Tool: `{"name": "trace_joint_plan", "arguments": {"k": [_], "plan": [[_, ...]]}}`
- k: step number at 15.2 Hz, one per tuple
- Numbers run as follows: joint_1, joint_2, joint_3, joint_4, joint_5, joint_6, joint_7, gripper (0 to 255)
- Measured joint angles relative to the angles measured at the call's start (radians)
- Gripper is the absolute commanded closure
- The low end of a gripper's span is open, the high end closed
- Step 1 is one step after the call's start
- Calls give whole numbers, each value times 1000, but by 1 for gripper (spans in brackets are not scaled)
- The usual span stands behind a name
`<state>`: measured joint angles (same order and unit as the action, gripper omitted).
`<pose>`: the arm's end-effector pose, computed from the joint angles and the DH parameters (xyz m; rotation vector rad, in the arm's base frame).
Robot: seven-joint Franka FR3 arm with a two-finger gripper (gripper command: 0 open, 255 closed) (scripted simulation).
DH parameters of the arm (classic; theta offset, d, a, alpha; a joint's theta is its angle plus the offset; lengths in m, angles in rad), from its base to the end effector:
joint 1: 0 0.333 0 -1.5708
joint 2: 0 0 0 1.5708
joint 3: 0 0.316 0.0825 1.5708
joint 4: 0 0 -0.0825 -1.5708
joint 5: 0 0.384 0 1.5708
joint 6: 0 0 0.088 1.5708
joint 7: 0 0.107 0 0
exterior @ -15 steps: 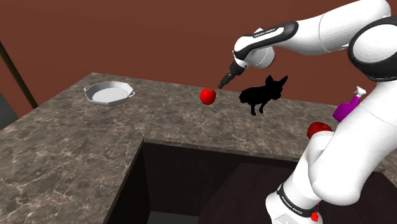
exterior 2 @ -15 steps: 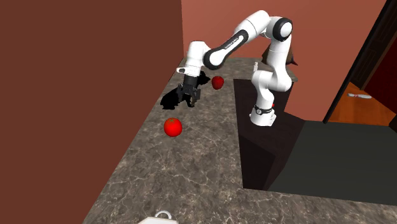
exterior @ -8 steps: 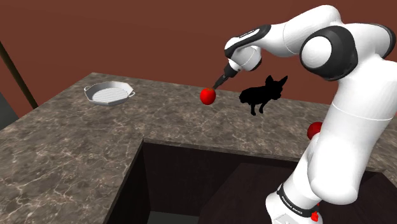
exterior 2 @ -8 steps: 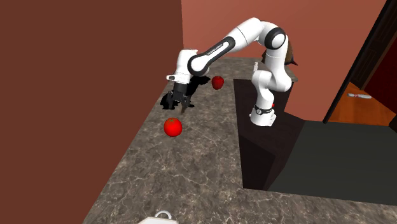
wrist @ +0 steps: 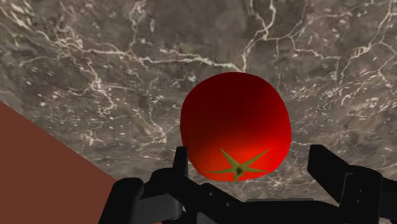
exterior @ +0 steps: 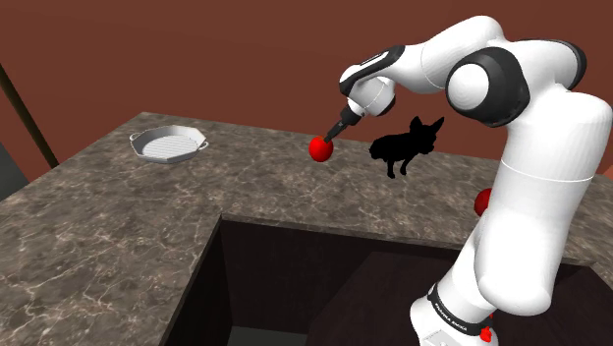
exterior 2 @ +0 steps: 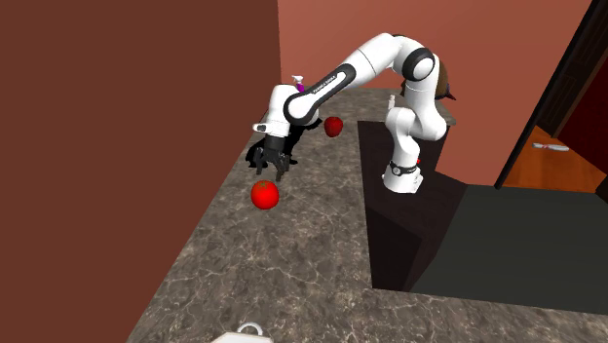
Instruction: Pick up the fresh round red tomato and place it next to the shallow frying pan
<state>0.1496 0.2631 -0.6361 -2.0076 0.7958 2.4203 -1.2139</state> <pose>0.5493 -0.2687 0.3703 -2.9272 -0.3085 -0.7045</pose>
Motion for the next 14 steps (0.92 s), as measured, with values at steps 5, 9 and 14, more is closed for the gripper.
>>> {"name": "trace_joint_plan", "arguments": {"k": [5, 9, 14], "plan": [[0, 0, 0, 0, 1, 1, -1, 255], [0, 0, 0, 0, 1, 0, -1, 255], [0, 0, 0, 0, 1, 1, -1, 255]]}}
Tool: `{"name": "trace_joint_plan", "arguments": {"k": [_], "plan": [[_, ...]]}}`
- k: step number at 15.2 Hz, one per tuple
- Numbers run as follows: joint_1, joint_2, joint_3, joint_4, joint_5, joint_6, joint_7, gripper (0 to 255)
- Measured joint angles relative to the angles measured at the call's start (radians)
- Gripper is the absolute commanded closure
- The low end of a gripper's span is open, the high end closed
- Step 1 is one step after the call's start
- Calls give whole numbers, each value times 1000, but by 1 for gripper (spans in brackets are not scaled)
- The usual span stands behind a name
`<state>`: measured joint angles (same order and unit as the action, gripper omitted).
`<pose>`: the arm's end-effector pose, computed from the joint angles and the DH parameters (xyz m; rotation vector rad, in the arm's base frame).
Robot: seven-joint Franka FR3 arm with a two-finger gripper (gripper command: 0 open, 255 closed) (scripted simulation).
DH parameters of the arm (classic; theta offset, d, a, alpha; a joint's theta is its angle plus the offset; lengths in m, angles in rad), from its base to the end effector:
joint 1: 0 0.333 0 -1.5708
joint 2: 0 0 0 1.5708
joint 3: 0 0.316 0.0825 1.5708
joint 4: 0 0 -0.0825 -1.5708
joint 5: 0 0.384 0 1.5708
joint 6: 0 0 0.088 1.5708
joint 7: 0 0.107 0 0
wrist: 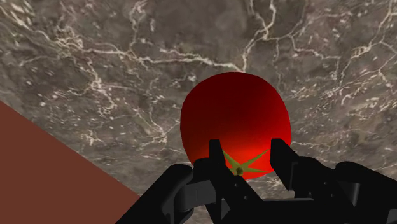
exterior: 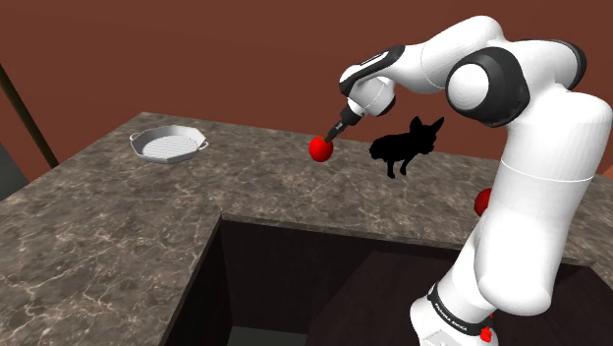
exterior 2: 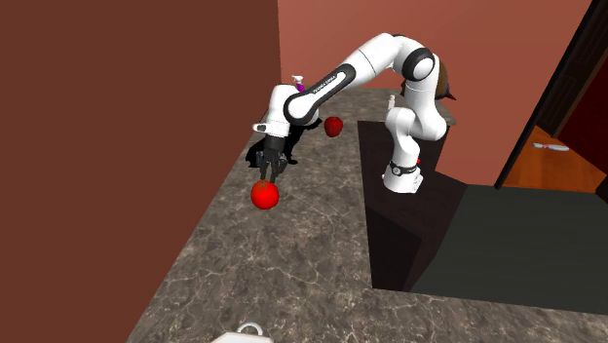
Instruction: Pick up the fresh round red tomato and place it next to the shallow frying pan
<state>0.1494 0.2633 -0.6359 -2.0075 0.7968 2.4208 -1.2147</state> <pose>0.5493 -0.2687 0.3702 -2.9271 -0.3085 -0.7056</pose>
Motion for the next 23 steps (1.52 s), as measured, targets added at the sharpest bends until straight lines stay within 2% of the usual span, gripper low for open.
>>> {"name": "trace_joint_plan", "arguments": {"k": [23], "plan": [[45, -144, -62, 121, -237, -179, 221, 255]]}}
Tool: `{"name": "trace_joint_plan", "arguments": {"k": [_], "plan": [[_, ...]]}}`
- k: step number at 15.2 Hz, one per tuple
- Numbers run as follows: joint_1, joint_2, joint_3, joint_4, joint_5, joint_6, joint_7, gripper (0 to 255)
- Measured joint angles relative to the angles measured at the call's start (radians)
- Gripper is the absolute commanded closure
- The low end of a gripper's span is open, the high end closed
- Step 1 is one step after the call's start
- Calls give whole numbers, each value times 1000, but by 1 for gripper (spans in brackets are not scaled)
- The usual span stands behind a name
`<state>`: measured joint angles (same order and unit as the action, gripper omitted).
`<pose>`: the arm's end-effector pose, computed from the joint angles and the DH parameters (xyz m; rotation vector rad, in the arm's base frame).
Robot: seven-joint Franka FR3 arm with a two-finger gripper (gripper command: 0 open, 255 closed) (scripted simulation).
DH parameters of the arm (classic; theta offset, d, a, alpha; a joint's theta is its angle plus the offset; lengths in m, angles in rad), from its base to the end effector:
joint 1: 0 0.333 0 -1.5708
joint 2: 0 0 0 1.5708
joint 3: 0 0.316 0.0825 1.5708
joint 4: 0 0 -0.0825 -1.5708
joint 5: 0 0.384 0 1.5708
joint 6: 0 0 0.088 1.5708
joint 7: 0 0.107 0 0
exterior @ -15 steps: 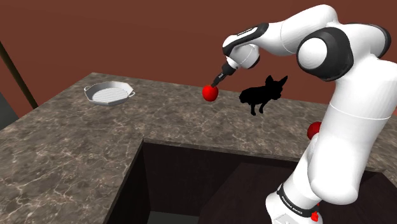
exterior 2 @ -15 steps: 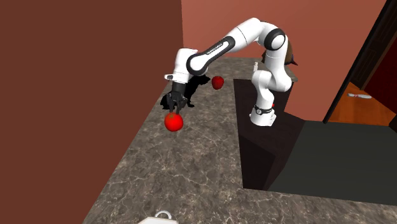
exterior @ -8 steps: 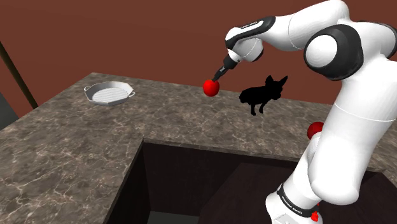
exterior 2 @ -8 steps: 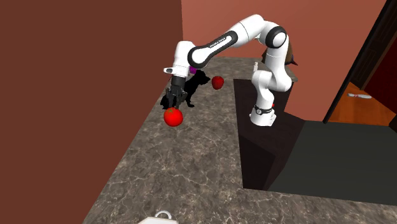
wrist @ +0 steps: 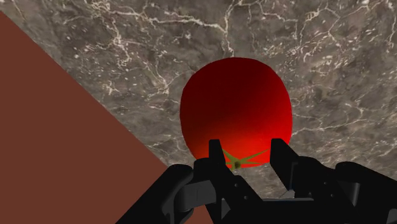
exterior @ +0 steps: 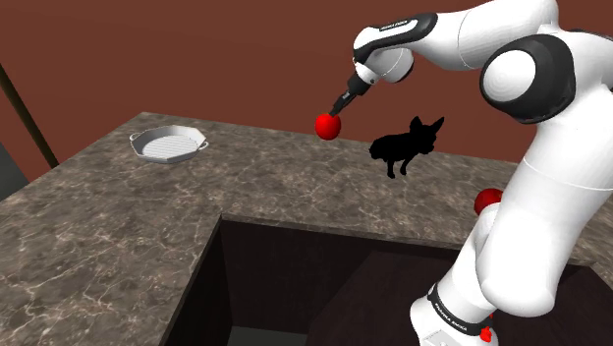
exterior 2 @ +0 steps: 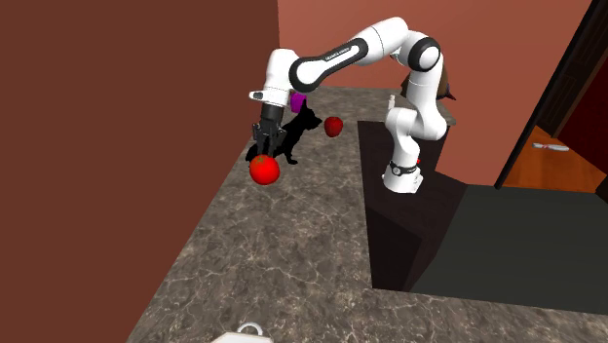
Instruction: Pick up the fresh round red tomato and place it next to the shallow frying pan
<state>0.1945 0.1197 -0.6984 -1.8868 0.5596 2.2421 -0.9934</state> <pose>0.5491 -0.2692 0.4856 -2.9271 -0.3085 -0.7050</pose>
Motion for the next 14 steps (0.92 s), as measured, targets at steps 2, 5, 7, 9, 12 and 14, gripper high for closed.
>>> {"name": "trace_joint_plan", "arguments": {"k": [2, 5, 7, 9, 12, 14], "plan": [[1, -5, -2, 19, -13, -19, 16, 255], [4, -18, -5, 46, -36, -50, 41, 255], [5, -26, -7, 63, -49, -70, 55, 255], [3, -29, -9, 88, -58, -95, 67, 255], [10, -37, -7, 106, -75, -112, 92, 255], [37, -48, 11, 96, -96, -93, 138, 255]]}}
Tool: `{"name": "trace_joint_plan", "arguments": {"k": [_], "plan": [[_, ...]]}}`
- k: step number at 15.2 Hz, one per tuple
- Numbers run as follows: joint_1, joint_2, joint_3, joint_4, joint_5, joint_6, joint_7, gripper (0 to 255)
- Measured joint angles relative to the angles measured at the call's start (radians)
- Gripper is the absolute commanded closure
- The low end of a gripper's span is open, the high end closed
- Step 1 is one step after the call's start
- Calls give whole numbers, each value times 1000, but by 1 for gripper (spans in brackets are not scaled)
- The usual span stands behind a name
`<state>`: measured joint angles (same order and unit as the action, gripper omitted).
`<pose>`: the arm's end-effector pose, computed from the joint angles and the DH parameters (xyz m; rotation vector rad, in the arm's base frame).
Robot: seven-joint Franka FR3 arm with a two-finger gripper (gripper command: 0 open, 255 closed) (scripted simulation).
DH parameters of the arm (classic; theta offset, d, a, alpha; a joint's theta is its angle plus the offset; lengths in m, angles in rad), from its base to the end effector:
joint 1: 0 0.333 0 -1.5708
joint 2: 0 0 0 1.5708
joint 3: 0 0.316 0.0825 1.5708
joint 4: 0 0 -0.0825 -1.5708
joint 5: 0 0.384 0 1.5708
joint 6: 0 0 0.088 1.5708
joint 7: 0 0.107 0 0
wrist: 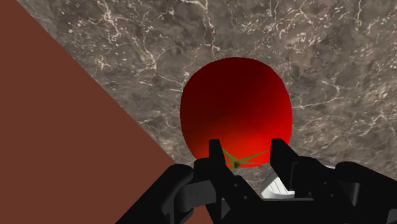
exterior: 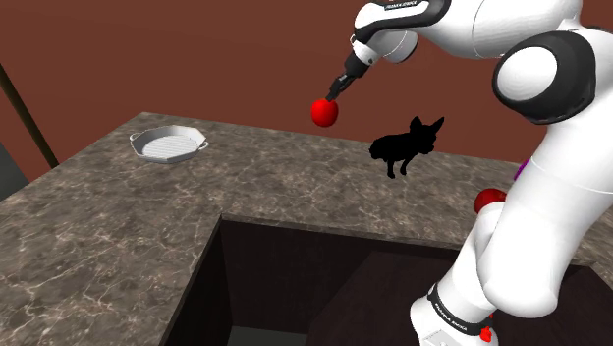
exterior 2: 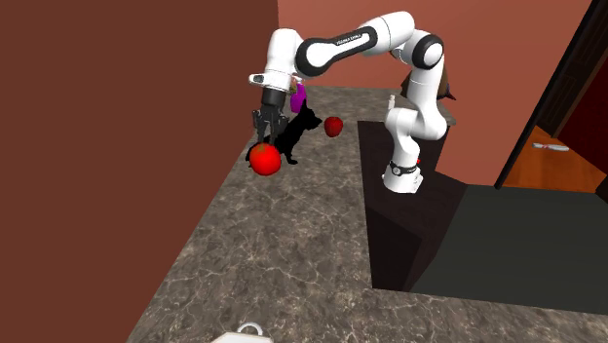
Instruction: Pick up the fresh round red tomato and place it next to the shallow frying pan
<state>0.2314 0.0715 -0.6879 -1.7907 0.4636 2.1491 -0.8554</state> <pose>0.5593 -0.2423 0.5463 -2.9269 -0.3098 -0.7042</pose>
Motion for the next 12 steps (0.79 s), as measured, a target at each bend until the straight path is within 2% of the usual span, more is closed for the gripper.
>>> {"name": "trace_joint_plan", "arguments": {"k": [5, 12], "plan": [[65, -5, 47, -13, -40, 52, 115, 255], [146, 49, 110, 40, -72, 93, 275, 255]]}}
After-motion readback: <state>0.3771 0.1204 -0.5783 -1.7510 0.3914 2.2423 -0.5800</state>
